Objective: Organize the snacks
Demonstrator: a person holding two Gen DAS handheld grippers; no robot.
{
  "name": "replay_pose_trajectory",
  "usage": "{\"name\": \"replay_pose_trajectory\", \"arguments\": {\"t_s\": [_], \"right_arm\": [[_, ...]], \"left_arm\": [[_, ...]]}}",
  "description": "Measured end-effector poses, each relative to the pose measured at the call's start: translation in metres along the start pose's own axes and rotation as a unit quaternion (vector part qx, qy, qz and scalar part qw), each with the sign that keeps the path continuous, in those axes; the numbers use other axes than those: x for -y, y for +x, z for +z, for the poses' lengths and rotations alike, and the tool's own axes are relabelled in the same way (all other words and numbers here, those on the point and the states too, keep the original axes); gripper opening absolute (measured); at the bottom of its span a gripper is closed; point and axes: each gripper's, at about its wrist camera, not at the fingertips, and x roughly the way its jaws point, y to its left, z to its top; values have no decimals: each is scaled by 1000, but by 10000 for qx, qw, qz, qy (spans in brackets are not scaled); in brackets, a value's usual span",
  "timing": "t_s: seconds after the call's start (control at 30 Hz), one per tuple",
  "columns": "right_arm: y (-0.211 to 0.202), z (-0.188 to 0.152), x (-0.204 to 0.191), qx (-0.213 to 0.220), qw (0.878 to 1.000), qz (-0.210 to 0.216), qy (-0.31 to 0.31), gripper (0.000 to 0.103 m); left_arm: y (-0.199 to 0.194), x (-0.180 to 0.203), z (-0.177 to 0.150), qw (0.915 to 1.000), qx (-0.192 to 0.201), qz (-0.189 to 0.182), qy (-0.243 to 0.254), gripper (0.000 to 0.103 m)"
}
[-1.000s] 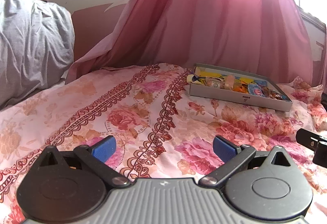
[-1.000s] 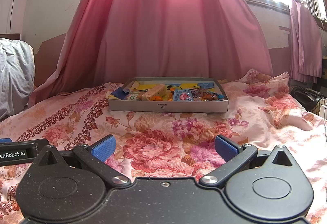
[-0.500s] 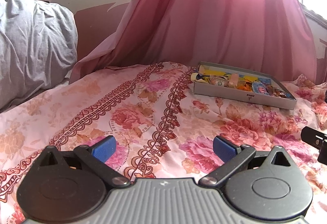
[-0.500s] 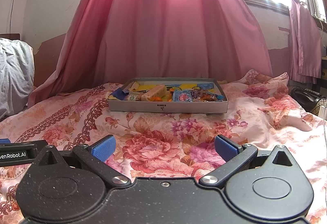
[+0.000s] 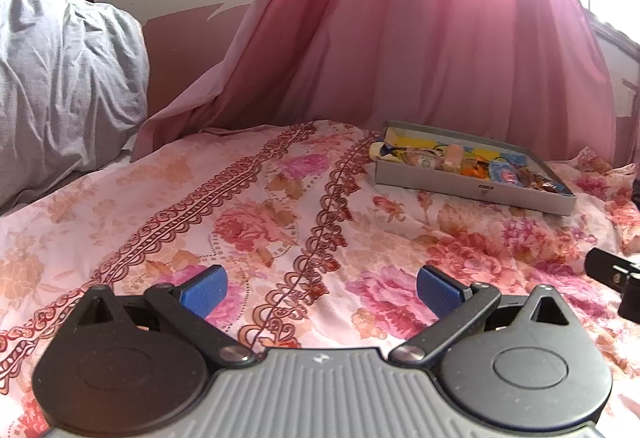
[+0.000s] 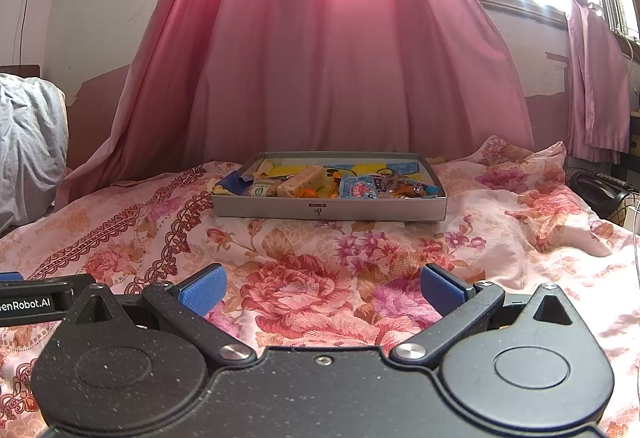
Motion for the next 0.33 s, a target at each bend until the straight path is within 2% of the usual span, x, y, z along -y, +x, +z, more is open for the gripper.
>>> {"name": "replay_pose_trajectory", "arguments": {"t_s": [0.33], "right_arm": [[1, 0, -3, -19, 10000, -18, -7, 102]], "left_arm": [[1, -1, 1, 10000, 19, -2, 0, 103]]}}
